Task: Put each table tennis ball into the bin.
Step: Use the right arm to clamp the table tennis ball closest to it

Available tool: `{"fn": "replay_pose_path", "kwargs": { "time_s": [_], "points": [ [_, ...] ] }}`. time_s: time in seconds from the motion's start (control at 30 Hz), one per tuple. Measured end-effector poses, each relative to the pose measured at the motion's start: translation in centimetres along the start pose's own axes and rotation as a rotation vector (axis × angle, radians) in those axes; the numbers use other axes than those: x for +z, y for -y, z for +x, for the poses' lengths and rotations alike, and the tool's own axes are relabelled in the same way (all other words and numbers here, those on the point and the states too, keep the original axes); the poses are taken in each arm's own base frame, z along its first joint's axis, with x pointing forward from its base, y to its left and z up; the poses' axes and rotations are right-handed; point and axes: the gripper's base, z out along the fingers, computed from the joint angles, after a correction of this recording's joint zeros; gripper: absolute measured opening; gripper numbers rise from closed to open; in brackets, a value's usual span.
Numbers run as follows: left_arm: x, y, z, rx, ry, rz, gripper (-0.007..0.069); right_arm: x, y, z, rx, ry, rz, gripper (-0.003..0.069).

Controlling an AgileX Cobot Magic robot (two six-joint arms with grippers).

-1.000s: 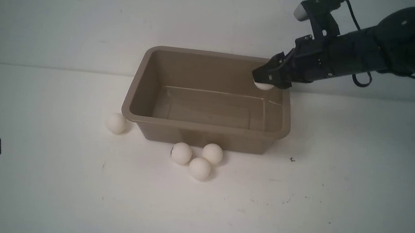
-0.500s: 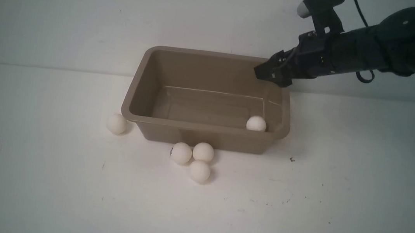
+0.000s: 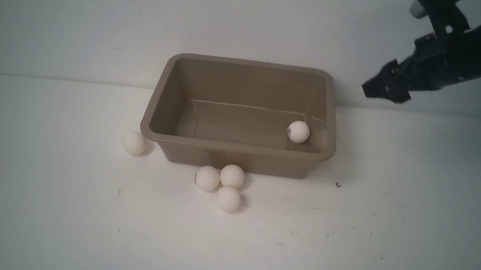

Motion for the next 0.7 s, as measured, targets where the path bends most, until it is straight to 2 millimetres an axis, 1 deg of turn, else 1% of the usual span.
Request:
{"fn": "replay_pose_path", "kwargs": {
  "time_s": [0.03,0.07,0.13,0.27,0.37,0.4,0.43,0.5,0.53,0.7],
  "points": [
    [0.0,0.0,0.0,0.000,0.000,0.000,0.0499,0.0,0.0,0.0,0.000,-0.003,-0.005,0.0557],
    [0.0,0.0,0.0,0.006,0.000,0.000,0.0499,-0.1,-0.2,0.6,-0.081,-0.057,-0.032,0.0556],
    [0.0,0.0,0.0,0.018,0.001,-0.001,0.0499,-0.1,-0.4,1.0,-0.166,-0.096,-0.062,0.0556],
    [0.0,0.0,0.0,0.027,0.001,-0.001,0.0499,-0.2,-0.7,1.3,-0.294,-0.122,-0.109,0.0556],
    [0.0,0.0,0.0,0.027,0.001,-0.001,0.0499,0.1,-0.8,1.4,-0.358,-0.120,-0.125,0.0556],
    [0.0,0.0,0.0,0.027,0.001,-0.001,0.0499,0.6,-0.7,1.6,-0.385,-0.118,-0.138,0.0556],
    [0.0,0.0,0.0,0.027,0.001,-0.001,0.0499,0.7,-0.7,1.7,-0.384,-0.120,-0.139,0.0556],
    [0.0,0.0,0.0,0.029,0.001,-0.001,0.0499,1.9,-0.5,2.3,-0.423,-0.127,-0.164,0.0556],
    [0.0,0.0,0.0,0.032,0.001,-0.001,0.0499,2.8,-0.5,2.8,-0.435,-0.129,-0.181,0.0556],
    [0.0,0.0,0.0,0.038,0.001,-0.001,0.0499,5.4,-0.5,3.6,-0.412,-0.075,-0.240,0.0556]
  ]
}}
